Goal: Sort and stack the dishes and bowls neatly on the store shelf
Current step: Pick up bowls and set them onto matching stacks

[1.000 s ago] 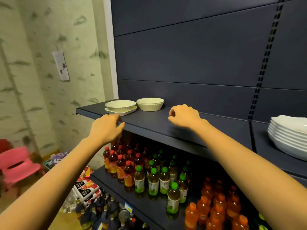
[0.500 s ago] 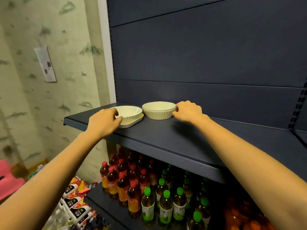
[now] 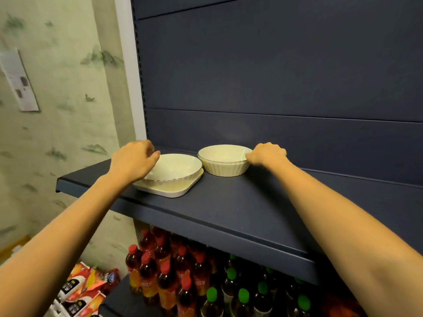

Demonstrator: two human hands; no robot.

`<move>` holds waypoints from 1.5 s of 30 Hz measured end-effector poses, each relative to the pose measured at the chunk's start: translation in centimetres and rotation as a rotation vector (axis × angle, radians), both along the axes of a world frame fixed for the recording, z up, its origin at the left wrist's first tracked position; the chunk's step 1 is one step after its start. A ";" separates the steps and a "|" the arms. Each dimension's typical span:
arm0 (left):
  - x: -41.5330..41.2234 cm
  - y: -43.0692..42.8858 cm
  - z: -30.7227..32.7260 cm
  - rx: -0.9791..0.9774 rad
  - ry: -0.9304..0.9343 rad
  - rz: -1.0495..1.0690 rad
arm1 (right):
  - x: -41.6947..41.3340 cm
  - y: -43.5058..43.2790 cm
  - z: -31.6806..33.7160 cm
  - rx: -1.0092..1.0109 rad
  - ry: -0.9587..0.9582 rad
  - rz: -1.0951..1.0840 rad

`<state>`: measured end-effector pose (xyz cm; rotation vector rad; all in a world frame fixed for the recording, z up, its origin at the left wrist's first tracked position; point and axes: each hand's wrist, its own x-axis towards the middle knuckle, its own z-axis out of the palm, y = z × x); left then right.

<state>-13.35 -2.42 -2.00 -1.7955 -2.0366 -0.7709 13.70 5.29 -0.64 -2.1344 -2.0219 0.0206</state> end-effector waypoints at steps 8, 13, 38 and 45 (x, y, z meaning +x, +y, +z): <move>-4.4 3.9 0.2 -0.081 0.016 -0.040 | -1.8 1.8 1.3 -0.118 -0.025 -0.116; -6.5 5.7 0.0 -0.175 -0.012 -0.034 | -2.8 2.0 1.6 0.018 0.050 -0.187; -8.2 7.8 2.3 -0.471 -0.483 -0.502 | 1.7 -7.3 1.0 0.311 0.360 -0.397; -3.9 5.9 6.1 -0.358 -0.525 -0.569 | 7.2 -12.5 1.9 0.381 0.359 -0.451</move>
